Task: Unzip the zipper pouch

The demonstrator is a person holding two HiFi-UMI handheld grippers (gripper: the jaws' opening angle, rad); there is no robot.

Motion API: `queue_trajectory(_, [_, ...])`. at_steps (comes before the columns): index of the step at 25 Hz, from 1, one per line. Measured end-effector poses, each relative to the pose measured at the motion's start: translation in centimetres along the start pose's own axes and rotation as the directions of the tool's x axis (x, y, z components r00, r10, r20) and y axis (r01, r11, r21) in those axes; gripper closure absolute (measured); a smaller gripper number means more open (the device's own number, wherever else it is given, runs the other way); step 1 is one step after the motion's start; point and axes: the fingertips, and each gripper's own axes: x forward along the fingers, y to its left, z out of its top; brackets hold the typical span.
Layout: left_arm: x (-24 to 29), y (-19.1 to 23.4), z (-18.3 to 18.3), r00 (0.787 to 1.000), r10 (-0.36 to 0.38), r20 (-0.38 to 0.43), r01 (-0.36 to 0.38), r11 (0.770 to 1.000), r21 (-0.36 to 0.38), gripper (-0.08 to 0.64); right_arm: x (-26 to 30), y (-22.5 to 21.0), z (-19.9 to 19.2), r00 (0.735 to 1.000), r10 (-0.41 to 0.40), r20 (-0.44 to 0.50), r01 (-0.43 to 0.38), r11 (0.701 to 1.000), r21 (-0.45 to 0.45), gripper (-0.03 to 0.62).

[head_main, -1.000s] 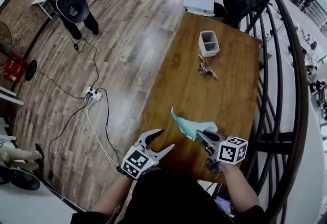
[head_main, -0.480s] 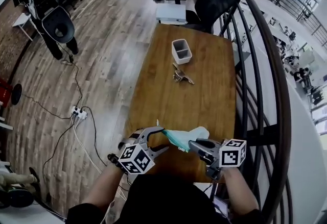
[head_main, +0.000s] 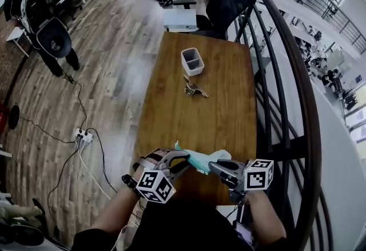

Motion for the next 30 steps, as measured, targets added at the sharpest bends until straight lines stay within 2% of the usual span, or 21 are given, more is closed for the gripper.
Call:
queue_trajectory(3, [-0.2,0.0,0.6,1.000,0.004,0.012,-0.004,1.000,0.009,0.491,-0.3,-0.3,-0.1,1.000,-0.020,0.010,0.021,1.000,-0.008,0.588])
queue_trajectory(7, [-0.8,0.4,1.5,0.999,0.023,0.038,-0.022,0.999,-0.026,0.529,-0.7,-0.7,-0.4,0.999,-0.048,0.021,0.049,0.998,-0.037,0.571])
queue_trajectory(13, [-1.0,0.8,1.7,0.999,0.041,0.032,-0.040,0.998,-0.054,0.534,-1.6,-1.1,-0.6,0.997,-0.058,0.053,0.063,0.993,-0.097,0.490])
queue_trajectory(16, [-1.1,0.7,1.8,0.999,0.038,0.026,-0.036,0.998,-0.059,0.534,-2.3,-1.2,-0.9,0.995,-0.086,0.057,0.094,0.981,-0.169,0.453])
queue_trajectory(18, [-1.2,0.7,1.8,0.999,0.039,0.022,-0.037,0.997,-0.071,0.535,-2.9,-1.3,-1.3,0.991,-0.120,0.066,0.133,0.960,-0.245,0.422])
queue_trajectory(20, [-1.4,0.7,1.7,0.999,0.041,0.019,-0.039,0.995,-0.090,0.535,-3.3,-1.3,-1.6,0.984,-0.162,0.074,0.178,0.917,-0.358,0.384])
queue_trajectory(21, [-1.5,0.8,1.7,0.999,0.041,0.018,-0.039,0.994,-0.098,0.535,-3.4,-1.3,-1.8,0.979,-0.187,0.079,0.203,0.882,-0.426,0.366])
queue_trajectory(24, [-1.9,1.1,1.7,0.999,0.038,0.013,-0.036,0.992,-0.120,0.534,-2.6,-0.6,-1.7,0.965,-0.236,0.116,0.257,0.748,-0.612,0.347])
queue_trajectory(29, [-2.3,1.6,1.5,0.999,0.035,-0.010,-0.036,0.988,-0.151,0.534,-0.7,1.5,-0.6,0.966,-0.189,0.175,0.252,0.559,-0.790,0.357])
queue_trajectory(30, [-2.2,1.7,1.5,0.999,0.034,-0.013,-0.035,0.987,-0.157,0.535,-0.5,1.6,-0.4,0.965,-0.191,0.181,0.257,0.532,-0.807,0.360])
